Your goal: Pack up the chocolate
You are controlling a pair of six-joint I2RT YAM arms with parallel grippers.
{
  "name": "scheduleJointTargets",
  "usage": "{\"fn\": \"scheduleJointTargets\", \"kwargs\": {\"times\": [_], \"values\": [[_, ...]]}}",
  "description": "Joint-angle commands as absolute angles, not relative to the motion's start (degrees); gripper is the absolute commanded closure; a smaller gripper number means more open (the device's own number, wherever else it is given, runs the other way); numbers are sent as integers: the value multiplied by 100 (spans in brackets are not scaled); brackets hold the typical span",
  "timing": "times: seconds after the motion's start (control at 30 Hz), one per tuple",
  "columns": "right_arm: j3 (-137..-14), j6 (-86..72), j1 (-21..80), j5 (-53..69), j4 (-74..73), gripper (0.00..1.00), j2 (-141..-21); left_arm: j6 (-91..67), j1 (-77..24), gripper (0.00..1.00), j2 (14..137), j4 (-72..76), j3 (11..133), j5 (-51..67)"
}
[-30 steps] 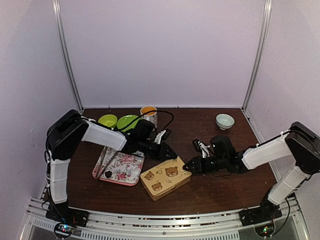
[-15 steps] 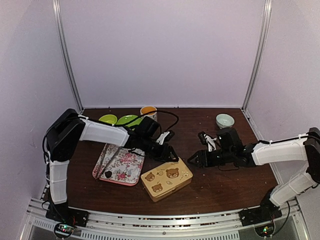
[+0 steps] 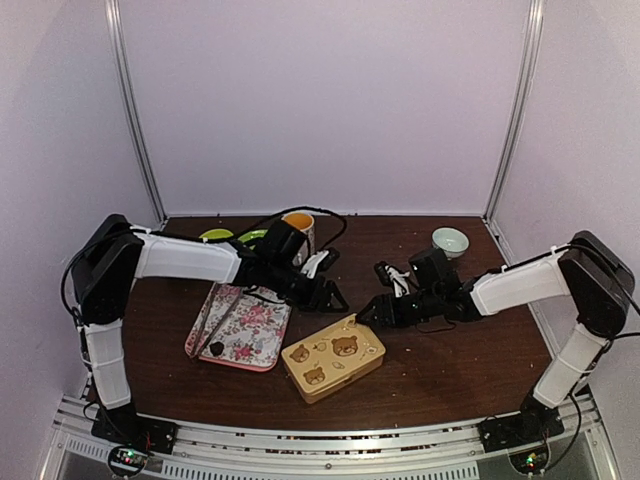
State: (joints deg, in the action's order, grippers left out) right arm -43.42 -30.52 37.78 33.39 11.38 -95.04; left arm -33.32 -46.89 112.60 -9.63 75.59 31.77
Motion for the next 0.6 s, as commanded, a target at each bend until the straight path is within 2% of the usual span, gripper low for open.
{"fn": "scheduleJointTargets", "kwargs": {"times": [0.0, 0.33, 0.57], "values": [[-4496, -3264, 3723, 3749, 1703, 41, -9845, -3122, -4638, 45, 11504, -939, 7476, 3337], [-4243, -3667, 3665, 4028, 2502, 44, -10244, -3045, -4618, 44, 11807, -625, 7463, 3700], [-4219, -3718, 3665, 4051, 2545, 44, -10265, -3078, -4623, 43, 11923, -387, 7381, 3876]]}}
